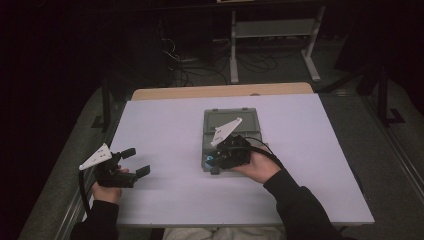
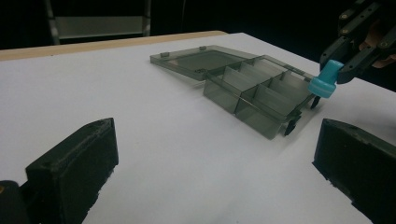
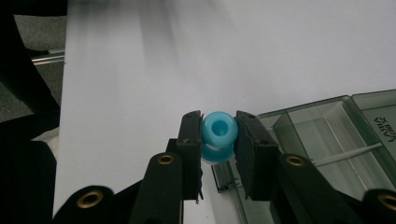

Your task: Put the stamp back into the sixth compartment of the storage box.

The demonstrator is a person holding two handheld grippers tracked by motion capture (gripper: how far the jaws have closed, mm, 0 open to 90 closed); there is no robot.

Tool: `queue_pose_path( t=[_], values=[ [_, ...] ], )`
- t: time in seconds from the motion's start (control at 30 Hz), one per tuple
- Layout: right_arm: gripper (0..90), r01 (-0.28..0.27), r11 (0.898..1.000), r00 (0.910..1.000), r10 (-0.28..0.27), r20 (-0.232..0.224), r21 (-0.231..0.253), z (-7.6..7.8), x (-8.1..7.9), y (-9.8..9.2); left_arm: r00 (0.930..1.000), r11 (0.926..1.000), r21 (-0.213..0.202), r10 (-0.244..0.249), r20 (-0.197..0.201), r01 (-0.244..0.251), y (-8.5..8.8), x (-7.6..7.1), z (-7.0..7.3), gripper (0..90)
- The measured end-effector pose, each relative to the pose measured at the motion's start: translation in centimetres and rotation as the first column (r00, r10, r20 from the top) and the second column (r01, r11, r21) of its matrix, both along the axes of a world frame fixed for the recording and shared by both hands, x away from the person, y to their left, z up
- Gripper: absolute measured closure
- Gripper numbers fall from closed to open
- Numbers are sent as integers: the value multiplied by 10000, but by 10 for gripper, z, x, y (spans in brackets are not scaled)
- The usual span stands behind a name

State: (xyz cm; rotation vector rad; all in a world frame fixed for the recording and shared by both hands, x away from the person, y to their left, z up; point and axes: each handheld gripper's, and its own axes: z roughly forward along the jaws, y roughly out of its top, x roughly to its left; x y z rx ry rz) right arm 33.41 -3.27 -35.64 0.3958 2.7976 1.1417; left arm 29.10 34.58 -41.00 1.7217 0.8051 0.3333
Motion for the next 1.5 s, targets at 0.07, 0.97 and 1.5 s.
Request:
queue_pose_path(
  t=[0.07, 0.97, 1.5],
  values=[
    [707, -9, 10000, 10000, 9, 14, -30, 1, 2, 0, 10000, 10000, 3, -10, 1, 10, 0, 0, 0, 0],
    [707, 646, 9978, 9977, -649, -197, -166, -1, 27, -12, 10000, 10000, -38, 19, -3, -19, 0, 0, 0, 0],
    [707, 1026, 9932, 9937, -1048, -385, -549, -9, 39, -21, 10000, 10000, -50, 21, 2, -21, 0, 0, 0, 0]
  ],
)
